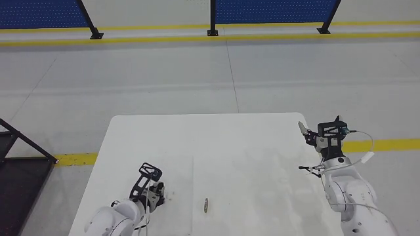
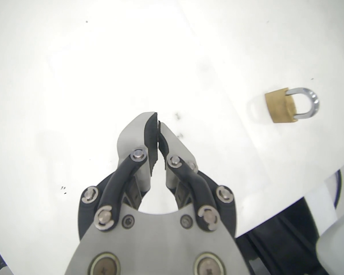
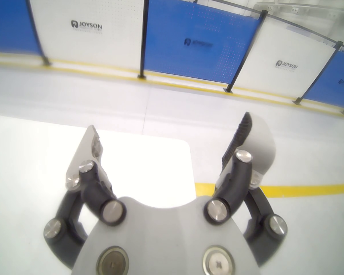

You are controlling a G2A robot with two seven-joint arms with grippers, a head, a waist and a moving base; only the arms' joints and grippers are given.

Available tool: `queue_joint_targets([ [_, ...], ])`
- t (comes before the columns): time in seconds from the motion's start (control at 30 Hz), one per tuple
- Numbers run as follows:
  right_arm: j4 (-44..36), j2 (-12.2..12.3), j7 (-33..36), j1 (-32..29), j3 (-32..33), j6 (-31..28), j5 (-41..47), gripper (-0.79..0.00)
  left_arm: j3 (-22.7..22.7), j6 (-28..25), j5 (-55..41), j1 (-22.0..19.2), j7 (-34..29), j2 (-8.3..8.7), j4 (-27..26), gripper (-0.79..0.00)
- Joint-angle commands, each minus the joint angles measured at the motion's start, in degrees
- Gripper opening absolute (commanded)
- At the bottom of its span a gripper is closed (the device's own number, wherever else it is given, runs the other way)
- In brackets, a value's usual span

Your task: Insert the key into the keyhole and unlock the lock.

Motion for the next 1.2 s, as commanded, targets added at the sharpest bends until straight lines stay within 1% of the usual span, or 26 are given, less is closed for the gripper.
queue_joint_targets([
  [0.0, 0.00, 0.00, 0.00, 0.00, 0.00, 0.00, 0.00, 0.000, -1.53, -2.68, -3.86, 1.70, 4.44, 0.07, -0.33, -0.785],
  [0.1, 0.00, 0.00, 0.00, 0.00, 0.00, 0.00, 0.00, 0.000, -5.44, -8.16, -10.39, 4.07, 10.45, 0.32, 0.08, -0.785],
  [0.27, 0.00, 0.00, 0.00, 0.00, 0.00, 0.00, 0.00, 0.000, -11.32, -20.65, -18.29, 8.03, 23.10, 0.68, 2.95, -0.785],
  [0.33, -0.42, -0.07, -0.35, -0.48, -0.41, 0.82, -1.61, 0.000, -13.21, -25.93, -20.17, 9.47, 27.53, 0.80, 4.55, -0.785],
  [0.47, -2.91, -0.13, -0.28, -2.99, -3.00, -0.26, -6.96, 0.000, -15.64, -34.54, -22.53, 10.83, 33.08, 1.01, 7.26, -0.785],
  [0.6, -7.32, 0.03, -0.28, -6.59, -5.90, -3.29, -13.91, 0.000, -16.73, -39.84, -23.22, 10.95, 36.20, 1.12, 9.16, -0.785],
  [0.77, -12.63, 0.34, -1.64, -11.93, -9.99, -8.16, -22.13, 0.000, -17.05, -43.39, -23.57, 10.61, 38.65, 1.13, 10.91, -0.785],
  [0.9, -14.69, 0.54, -2.59, -14.42, -14.51, -12.15, -28.37, 0.000, -17.22, -44.58, -23.12, 10.38, 39.49, 1.13, 11.82, -0.785],
  [1.0, -14.80, 0.60, -2.53, -14.69, -18.64, -15.31, -32.70, 0.000, -17.31, -44.22, -22.54, 10.31, 39.65, 1.10, 11.92, -0.785],
  [1.17, -13.82, 0.48, -1.77, -13.46, -25.35, -20.11, -36.61, 0.000, -17.31, -44.22, -22.54, 10.31, 39.65, 1.10, 11.92, -0.785],
])
